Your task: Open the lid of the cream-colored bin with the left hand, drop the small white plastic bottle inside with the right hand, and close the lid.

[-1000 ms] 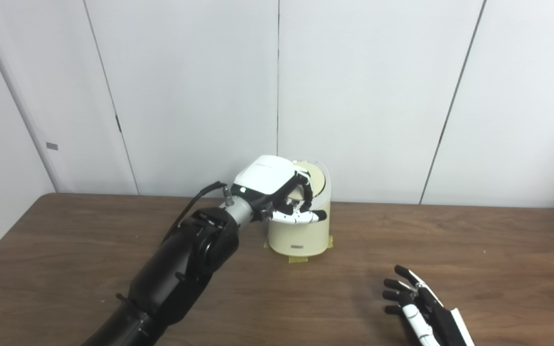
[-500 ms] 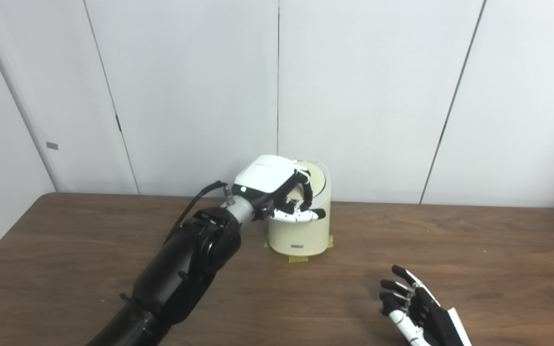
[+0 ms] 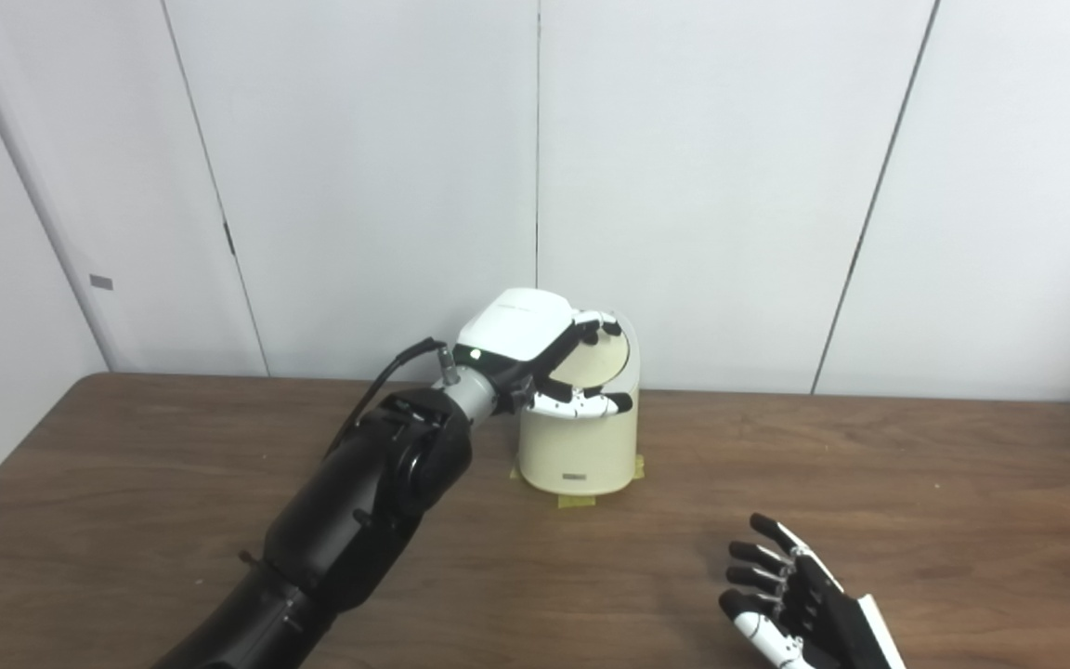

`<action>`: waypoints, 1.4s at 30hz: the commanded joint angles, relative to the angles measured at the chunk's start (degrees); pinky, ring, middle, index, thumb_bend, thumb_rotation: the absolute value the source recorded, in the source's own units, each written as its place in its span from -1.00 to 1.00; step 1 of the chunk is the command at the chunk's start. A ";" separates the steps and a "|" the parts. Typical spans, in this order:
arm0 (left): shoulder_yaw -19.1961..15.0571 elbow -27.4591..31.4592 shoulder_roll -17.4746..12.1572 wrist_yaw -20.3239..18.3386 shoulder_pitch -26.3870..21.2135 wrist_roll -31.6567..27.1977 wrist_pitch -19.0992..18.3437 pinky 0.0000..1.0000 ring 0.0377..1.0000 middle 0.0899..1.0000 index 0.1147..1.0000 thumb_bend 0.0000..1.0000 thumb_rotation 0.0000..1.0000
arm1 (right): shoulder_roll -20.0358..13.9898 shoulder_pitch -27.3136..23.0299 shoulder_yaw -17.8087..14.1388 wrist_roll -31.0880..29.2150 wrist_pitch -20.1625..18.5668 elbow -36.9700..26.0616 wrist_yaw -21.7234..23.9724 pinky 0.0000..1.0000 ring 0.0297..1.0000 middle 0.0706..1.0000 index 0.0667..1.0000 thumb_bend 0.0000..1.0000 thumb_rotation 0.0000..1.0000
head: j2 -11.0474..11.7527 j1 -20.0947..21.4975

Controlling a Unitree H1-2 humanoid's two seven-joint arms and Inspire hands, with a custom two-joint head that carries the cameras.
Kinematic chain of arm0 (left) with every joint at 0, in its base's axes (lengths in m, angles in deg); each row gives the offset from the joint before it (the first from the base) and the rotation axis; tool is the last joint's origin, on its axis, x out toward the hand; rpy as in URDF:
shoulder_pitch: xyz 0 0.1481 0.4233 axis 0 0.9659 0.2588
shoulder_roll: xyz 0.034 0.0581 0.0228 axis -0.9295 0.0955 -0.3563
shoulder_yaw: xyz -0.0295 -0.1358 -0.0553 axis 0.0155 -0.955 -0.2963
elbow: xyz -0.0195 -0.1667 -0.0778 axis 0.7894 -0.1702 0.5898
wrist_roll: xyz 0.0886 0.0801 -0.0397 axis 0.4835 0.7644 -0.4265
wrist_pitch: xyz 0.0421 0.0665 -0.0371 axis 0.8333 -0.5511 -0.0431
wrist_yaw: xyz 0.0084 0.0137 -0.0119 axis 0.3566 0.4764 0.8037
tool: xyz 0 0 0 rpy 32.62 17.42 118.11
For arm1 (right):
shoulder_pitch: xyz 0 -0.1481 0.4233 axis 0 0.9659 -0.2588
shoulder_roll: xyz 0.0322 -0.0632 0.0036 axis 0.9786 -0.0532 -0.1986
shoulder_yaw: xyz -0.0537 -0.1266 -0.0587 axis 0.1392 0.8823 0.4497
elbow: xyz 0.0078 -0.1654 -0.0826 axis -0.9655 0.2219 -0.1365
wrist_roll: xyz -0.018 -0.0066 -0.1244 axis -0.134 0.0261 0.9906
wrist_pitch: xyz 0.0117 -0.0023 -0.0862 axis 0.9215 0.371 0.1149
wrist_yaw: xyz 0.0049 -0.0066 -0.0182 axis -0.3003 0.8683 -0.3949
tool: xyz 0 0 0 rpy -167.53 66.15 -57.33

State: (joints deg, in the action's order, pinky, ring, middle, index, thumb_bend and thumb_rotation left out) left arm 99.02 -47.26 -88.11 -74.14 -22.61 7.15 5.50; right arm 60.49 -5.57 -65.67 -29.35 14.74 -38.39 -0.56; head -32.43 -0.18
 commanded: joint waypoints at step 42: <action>6.58 -2.09 -2.31 -9.37 -0.83 2.40 -2.33 0.54 0.53 0.60 0.80 0.24 0.45 | -0.03 1.09 2.04 0.30 -1.88 -2.13 1.08 0.15 0.40 0.54 0.76 0.04 -0.60 | -1.39 1.73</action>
State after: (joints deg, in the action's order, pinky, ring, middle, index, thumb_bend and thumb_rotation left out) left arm 104.49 -47.44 -89.71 -78.54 -24.99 9.57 5.04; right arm 60.63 -5.71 -64.33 -28.61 12.97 -39.12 -0.53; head -33.75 1.41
